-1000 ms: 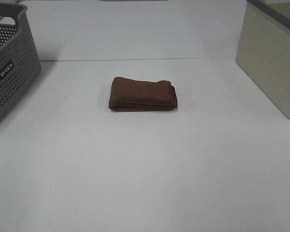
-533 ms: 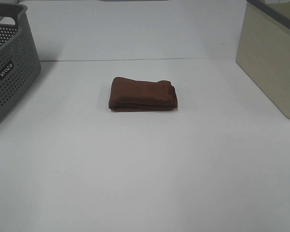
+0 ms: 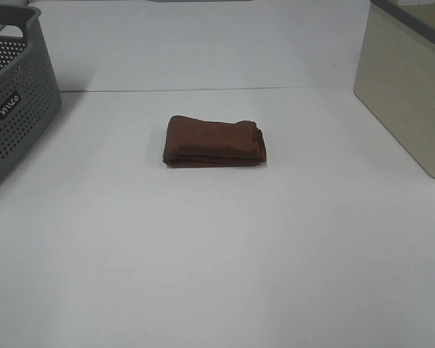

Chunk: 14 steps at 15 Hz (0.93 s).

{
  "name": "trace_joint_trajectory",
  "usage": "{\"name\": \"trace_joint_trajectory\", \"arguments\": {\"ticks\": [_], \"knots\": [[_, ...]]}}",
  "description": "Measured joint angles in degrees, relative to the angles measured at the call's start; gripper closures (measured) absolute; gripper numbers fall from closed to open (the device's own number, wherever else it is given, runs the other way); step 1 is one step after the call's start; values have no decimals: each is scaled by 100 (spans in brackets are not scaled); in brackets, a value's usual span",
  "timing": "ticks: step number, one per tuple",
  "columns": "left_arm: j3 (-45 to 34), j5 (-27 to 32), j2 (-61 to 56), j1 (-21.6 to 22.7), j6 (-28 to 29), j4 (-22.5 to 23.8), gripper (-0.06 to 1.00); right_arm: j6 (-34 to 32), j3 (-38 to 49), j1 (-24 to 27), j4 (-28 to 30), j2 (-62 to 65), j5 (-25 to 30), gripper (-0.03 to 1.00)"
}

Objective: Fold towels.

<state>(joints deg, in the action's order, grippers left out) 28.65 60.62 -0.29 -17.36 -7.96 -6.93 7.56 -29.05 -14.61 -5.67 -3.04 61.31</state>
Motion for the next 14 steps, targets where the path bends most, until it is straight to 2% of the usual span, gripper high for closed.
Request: {"name": "trace_joint_trajectory", "arguments": {"ticks": [6, 7, 11, 14], "knots": [[0, 0, 0, 115, 0, 0, 19, 0, 0, 0, 0, 0, 0, 15], [0, 0, 0, 573, 0, 0, 19, 0, 0, 126, -6, 0, 0, 15], [0, 0, 0, 1547, 0, 0, 19, 0, 0, 1226, -6, 0, 0, 15], [0, 0, 0, 1776, 0, 0, 19, 0, 6, 1644, -6, 0, 0, 15]]}}
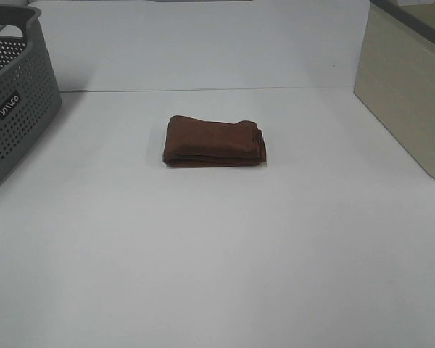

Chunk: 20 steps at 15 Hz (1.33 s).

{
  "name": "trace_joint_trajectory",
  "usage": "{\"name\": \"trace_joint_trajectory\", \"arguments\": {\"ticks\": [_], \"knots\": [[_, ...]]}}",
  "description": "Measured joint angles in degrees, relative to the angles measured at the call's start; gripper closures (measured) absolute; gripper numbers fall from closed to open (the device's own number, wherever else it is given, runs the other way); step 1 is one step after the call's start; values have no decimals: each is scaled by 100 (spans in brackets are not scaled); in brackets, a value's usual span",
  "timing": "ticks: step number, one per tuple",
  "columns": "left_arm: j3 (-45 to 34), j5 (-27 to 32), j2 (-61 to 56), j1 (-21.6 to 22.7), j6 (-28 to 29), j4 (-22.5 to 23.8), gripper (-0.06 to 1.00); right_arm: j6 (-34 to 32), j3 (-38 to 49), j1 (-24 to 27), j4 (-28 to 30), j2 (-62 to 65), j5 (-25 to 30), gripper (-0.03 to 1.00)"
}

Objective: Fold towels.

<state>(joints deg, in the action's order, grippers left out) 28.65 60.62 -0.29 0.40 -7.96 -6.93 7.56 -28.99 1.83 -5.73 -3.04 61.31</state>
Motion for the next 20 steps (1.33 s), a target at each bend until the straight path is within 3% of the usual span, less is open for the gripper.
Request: {"name": "trace_joint_trajectory", "arguments": {"ticks": [20], "knots": [[0, 0, 0, 0, -281, 0, 19, 0, 0, 57, 0, 332, 6, 15]]}}
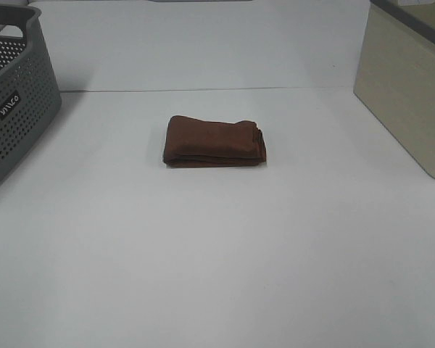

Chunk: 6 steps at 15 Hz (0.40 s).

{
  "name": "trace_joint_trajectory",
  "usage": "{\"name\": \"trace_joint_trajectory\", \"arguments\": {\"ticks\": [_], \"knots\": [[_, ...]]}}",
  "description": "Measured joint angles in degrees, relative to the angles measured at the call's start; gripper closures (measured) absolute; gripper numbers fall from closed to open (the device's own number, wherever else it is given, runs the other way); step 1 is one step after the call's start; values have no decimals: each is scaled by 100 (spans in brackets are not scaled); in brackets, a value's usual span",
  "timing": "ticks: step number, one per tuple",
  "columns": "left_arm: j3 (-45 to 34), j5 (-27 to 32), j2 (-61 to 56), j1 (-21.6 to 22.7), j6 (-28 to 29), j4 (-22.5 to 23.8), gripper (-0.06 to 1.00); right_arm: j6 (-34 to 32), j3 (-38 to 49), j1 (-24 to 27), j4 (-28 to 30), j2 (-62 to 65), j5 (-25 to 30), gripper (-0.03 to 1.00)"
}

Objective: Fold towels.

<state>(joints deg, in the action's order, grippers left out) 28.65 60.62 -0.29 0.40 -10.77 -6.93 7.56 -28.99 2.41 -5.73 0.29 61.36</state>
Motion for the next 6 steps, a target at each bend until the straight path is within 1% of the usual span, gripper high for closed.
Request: {"name": "trace_joint_trajectory", "arguments": {"ticks": [6], "knots": [[0, 0, 0, 0, 0, 0, 19, 0, 0, 0, 0, 0, 0, 15]]}}
